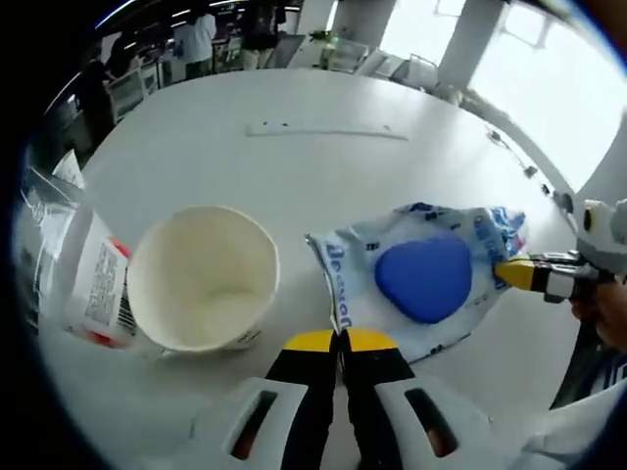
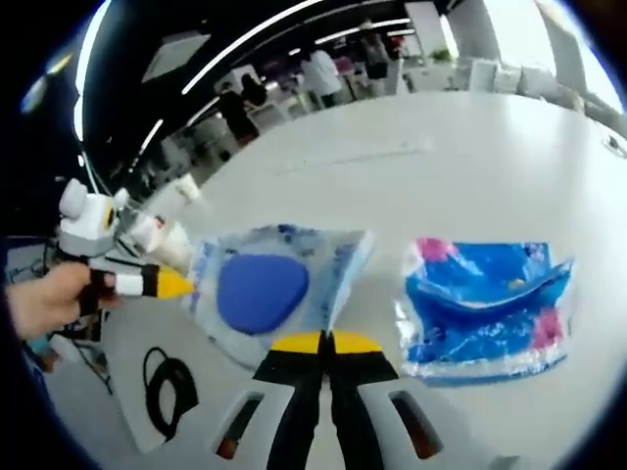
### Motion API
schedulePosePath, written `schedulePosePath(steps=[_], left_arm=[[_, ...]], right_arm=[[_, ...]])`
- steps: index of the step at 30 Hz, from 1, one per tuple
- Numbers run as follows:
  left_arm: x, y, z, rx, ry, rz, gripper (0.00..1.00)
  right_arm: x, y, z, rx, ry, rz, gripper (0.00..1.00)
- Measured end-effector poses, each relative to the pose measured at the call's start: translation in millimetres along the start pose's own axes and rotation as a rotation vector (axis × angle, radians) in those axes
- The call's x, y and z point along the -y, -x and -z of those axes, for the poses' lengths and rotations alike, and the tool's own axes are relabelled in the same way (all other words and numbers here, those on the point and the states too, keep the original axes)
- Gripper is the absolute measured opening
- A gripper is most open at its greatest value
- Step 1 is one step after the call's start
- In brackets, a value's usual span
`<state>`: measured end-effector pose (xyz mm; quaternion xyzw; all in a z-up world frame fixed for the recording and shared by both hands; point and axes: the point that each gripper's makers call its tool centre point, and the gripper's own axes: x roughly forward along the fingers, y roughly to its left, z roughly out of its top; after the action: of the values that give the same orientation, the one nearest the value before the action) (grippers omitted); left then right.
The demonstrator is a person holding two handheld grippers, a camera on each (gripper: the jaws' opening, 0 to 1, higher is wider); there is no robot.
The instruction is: Arrange the tabletop items into an orderly group along one side of the table until the central work area is clear of visible clutter.
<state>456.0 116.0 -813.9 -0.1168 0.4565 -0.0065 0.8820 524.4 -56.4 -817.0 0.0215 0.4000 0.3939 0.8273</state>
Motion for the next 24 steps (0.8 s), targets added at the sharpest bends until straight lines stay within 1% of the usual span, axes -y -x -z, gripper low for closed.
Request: schedulePosePath(steps=[3, 5, 7, 12, 15, 18, 22, 24], left_arm=[[0.0, -1.3, 0.2, -0.005, 0.001, 0.001, 0.00], [-0.6, -2.3, 0.0, -0.008, -0.006, 0.001, 0.00], [-0.6, -1.9, 0.0, -0.008, -0.011, 0.000, 0.00], [-0.7, -3.8, 0.2, -0.006, -0.005, -0.010, 0.00], [-1.6, -5.2, 2.5, -0.018, 0.001, -0.012, 0.00], [-4.7, -6.2, 0.1, -0.010, 0.023, -0.012, 0.00], [-4.2, -6.4, -0.2, -0.009, 0.019, -0.020, 0.00], [-4.2, -6.5, 0.8, -0.016, 0.021, -0.023, 0.00]], right_arm=[[0.7, -1.2, 0.9, -0.006, 0.005, 0.005, 0.00], [1.3, -1.5, 2.3, -0.014, 0.036, 0.009, 0.00], [1.7, -1.9, 1.5, -0.012, 0.038, 0.010, 0.00], [2.0, -3.8, -1.4, -0.012, 0.084, 0.014, 0.00], [3.0, -5.5, -2.1, -0.012, 0.086, 0.014, 0.00], [3.5, -6.6, -3.2, -0.010, 0.095, 0.017, 0.00], [3.6, -8.0, -4.2, -0.006, 0.095, 0.018, 0.00], [3.7, -8.2, -3.8, -0.010, 0.115, 0.018, 0.00]])
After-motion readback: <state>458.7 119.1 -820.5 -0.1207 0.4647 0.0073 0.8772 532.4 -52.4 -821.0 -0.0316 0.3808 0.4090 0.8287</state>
